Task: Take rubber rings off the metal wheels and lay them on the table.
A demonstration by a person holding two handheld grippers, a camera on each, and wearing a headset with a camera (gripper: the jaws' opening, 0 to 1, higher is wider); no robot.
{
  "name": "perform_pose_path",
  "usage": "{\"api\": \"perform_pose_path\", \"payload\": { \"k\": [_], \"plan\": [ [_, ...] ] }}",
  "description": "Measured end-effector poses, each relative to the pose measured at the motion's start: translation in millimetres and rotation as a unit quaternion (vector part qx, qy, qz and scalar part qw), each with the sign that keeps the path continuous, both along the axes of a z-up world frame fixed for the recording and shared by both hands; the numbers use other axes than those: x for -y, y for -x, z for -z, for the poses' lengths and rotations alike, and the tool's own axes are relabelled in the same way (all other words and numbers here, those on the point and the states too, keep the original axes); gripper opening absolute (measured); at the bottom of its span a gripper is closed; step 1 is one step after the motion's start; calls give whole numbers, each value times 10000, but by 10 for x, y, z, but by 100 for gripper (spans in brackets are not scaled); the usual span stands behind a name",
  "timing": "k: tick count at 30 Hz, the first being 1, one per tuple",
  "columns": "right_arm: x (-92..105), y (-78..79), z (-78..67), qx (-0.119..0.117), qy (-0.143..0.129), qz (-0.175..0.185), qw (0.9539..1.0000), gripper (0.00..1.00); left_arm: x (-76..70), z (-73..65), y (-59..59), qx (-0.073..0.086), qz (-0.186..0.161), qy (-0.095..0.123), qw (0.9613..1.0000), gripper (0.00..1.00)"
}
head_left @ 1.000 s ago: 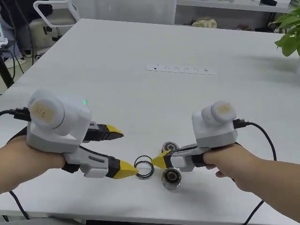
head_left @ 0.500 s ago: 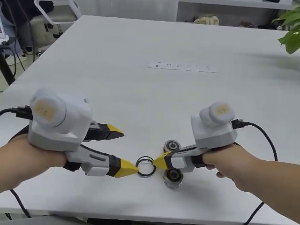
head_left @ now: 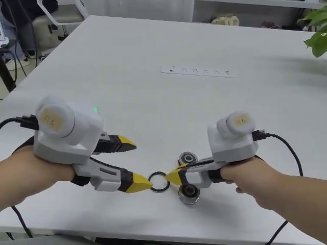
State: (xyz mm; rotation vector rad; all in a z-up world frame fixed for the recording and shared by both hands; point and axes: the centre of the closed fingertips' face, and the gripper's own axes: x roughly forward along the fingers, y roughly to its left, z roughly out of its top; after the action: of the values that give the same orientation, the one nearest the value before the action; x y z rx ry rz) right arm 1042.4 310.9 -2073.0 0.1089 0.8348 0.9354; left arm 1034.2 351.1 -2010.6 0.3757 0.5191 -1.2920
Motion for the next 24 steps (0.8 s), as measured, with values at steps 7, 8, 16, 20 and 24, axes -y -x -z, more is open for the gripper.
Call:
{"api": "perform_pose_path", "payload": {
  "k": [7,8,16,20,24],
  "plan": [
    [24,-53,-125,98,-167,85,9998,8,24,-8,-23,-22,6,5,10000,52],
    [32,-65,-150,124,-193,102,9997,8,31,-10,-27,-25,9,3,10000,52],
    [152,-141,-285,338,-275,238,9988,10,120,-32,-68,-39,40,37,10000,52],
    [233,-170,-321,426,-276,297,9983,11,162,-40,-95,-32,74,27,10000,51],
    [327,-194,-357,549,-211,335,9977,12,207,-52,-139,-52,71,50,9999,51]
  ]
}}
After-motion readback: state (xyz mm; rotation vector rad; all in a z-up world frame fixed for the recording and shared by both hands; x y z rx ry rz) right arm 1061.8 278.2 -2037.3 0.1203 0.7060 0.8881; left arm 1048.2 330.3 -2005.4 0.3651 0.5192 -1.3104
